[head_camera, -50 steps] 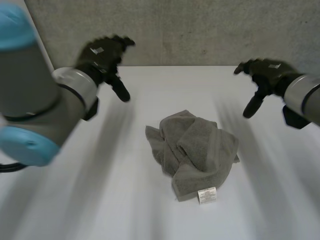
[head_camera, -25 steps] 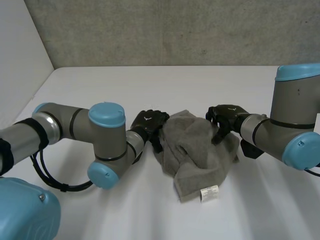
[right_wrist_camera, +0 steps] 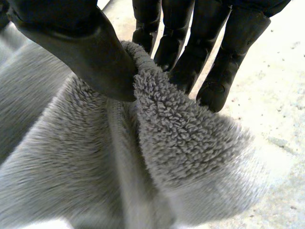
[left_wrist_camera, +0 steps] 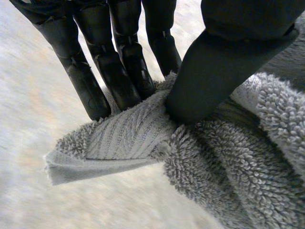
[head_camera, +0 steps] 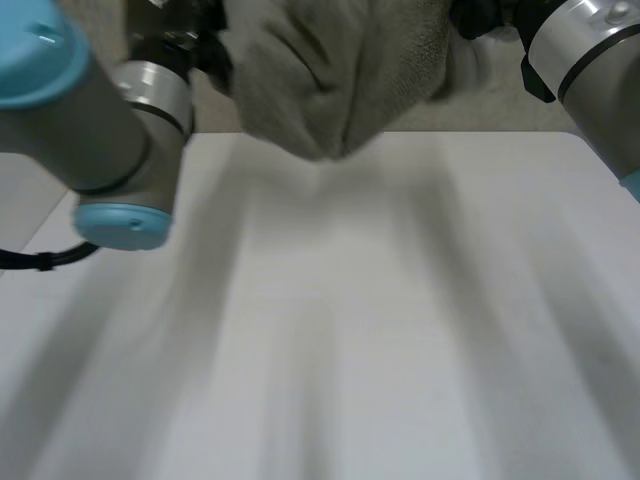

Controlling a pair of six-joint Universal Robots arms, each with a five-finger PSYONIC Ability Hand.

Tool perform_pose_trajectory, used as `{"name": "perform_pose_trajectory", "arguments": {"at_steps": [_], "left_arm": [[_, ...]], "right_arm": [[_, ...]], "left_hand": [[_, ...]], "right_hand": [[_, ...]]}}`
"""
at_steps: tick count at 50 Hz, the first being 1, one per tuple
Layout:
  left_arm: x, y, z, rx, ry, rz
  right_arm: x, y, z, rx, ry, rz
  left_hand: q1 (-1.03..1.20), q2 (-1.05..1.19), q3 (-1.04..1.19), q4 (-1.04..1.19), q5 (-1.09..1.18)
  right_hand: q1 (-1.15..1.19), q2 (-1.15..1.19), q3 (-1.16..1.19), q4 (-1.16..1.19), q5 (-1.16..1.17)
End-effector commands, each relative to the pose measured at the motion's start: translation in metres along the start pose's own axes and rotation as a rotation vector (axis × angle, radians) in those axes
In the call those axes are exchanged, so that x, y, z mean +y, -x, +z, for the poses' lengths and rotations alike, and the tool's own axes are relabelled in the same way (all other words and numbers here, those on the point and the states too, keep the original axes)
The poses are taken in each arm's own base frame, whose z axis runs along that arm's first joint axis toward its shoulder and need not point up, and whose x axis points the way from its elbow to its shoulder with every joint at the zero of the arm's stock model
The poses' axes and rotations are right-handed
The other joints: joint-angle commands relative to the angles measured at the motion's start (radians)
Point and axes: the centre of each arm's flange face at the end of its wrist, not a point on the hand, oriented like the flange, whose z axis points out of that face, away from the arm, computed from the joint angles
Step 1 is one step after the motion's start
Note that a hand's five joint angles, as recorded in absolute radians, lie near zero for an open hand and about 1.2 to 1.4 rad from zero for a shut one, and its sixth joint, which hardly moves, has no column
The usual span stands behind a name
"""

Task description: Fold the laundry

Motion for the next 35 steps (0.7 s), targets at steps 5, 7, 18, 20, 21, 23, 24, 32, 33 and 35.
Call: {"name": "perform_pose_trajectory", "arguments": {"at_steps": [5, 7, 18, 20, 21, 23, 24, 32, 33, 35], "left_arm": [[0.053, 0.01, -0.072, 0.126, 0.257, 0.04], [0.083, 0.017, -0.103, 0.133, 0.392, 0.047], [0.127, 0.059, -0.178, 0.027, 0.706, 0.067], [0.121, 0.07, -0.196, -0.006, 0.764, 0.08], [0.121, 0.07, -0.196, -0.006, 0.764, 0.08], [0.111, 0.073, -0.206, 0.008, 0.786, 0.099], [0.111, 0.073, -0.206, 0.008, 0.786, 0.099], [0.079, 0.061, -0.223, 0.126, 0.73, 0.146], [0.073, 0.061, -0.223, 0.133, 0.705, 0.158], [0.068, 0.06, -0.222, 0.137, 0.681, 0.169]], "right_arm": [[0.096, 0.054, -0.067, -0.312, 0.501, -0.271], [0.113, 0.066, -0.083, -0.391, 0.568, -0.343], [0.172, 0.102, -0.181, -0.74, 0.847, -0.508], [0.17, 0.103, -0.188, -0.762, 0.852, -0.532], [0.163, 0.102, -0.192, -0.774, 0.847, -0.553], [0.155, 0.101, -0.196, -0.779, 0.843, -0.561], [0.148, 0.099, -0.197, -0.778, 0.841, -0.559], [0.131, 0.09, -0.201, -0.766, 0.861, -0.524], [0.124, 0.085, -0.198, -0.736, 0.839, -0.524], [0.119, 0.079, -0.193, -0.696, 0.816, -0.508]], "left_hand": [[0.246, 0.182, 0.182, 0.179, 0.245], [0.246, 0.182, 0.182, 0.179, 0.245], [0.246, 0.182, 0.182, 0.179, 0.245], [0.246, 0.182, 0.182, 0.179, 0.245], [0.246, 0.182, 0.182, 0.179, 0.245], [0.246, 0.182, 0.182, 0.179, 0.245], [0.246, 0.182, 0.182, 0.179, 0.245], [0.202, 0.139, 0.138, 0.136, 0.201], [-0.158, -0.222, -0.222, -0.225, -0.159], [-0.546, -0.609, -0.61, -0.612, -0.547]], "right_hand": [[0.058, 0.065, 0.067, 0.059, 0.064], [0.058, 0.065, 0.067, 0.059, 0.064], [0.058, 0.065, 0.067, 0.059, 0.064], [0.058, 0.065, 0.067, 0.059, 0.064], [0.058, 0.065, 0.067, 0.059, 0.064], [0.058, 0.065, 0.067, 0.059, 0.064], [0.058, 0.065, 0.067, 0.059, 0.064], [-0.739, -0.732, -0.73, -0.738, -0.732], [-1.051, -1.044, -1.042, -1.05, -1.044], [-1.164, -1.157, -1.155, -1.163, -1.157]]}}
